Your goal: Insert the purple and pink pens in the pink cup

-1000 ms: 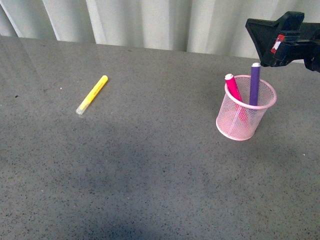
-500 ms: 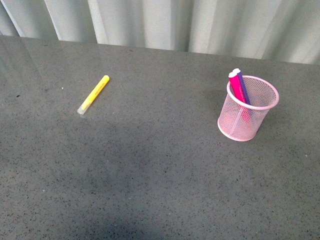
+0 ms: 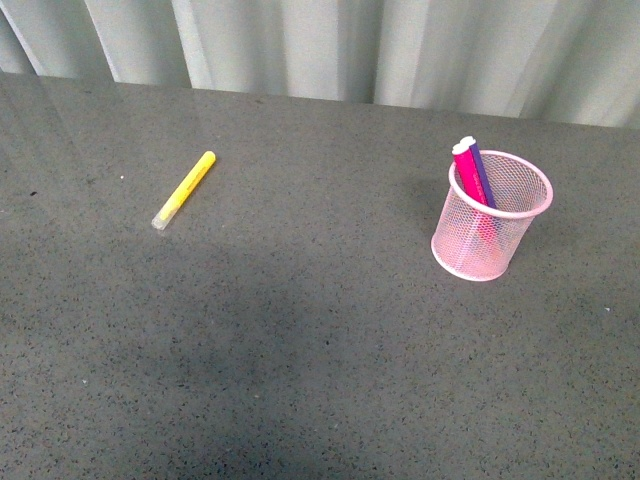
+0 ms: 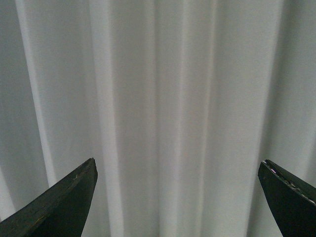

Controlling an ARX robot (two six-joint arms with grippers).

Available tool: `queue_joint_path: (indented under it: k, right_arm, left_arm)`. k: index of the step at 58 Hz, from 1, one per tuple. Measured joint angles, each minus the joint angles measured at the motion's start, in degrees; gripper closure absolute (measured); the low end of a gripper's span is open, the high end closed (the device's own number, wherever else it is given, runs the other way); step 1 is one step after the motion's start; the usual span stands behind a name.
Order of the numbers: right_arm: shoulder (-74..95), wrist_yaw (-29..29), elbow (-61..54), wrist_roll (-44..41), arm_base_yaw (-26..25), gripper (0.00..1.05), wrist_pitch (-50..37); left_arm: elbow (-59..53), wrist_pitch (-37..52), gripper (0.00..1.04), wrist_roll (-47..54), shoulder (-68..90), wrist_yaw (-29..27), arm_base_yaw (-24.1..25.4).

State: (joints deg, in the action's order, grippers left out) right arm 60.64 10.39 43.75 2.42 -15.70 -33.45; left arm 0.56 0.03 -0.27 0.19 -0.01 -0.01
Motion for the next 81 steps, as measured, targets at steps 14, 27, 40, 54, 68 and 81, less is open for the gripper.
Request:
queue_joint_path:
  k: [14,27,40,54,68,81]
  right_arm:
    - [-9.14,7.80,-4.98,-1.70,-3.06,0.24,17.27]
    - [-18.75,3.15,-21.49,-2.12,1.46,0.69,14.10]
    - [-25.27,-1.46,-29.77,-2.34,6.29,1.01,12.55]
    - [-31.43,-6.36,-35.39,-2.38,10.84,1.01,12.90]
    - [-36.98,-10.34,-38.86,-2.38,15.50,1.01,14.93]
    - [-41.35,-10.34,-40.54,-2.38,15.50,1.01,17.38]
  left_arm:
    - [0.00,0.00,0.07,0.00,0.00,-0.02,0.00]
    - [0.00,0.00,0.07,0.02,0.00,0.00,0.00]
    - [0.00,0.00,0.07,0.00,0.00,0.00,0.00]
    - [0.00,0.00,0.07,0.00,0.00,0.00,0.00]
    - [0.00,0.00,0.07,0.00,0.00,-0.04,0.00]
    - [0.00,0.00,0.07,0.00,0.00,-0.02,0.00]
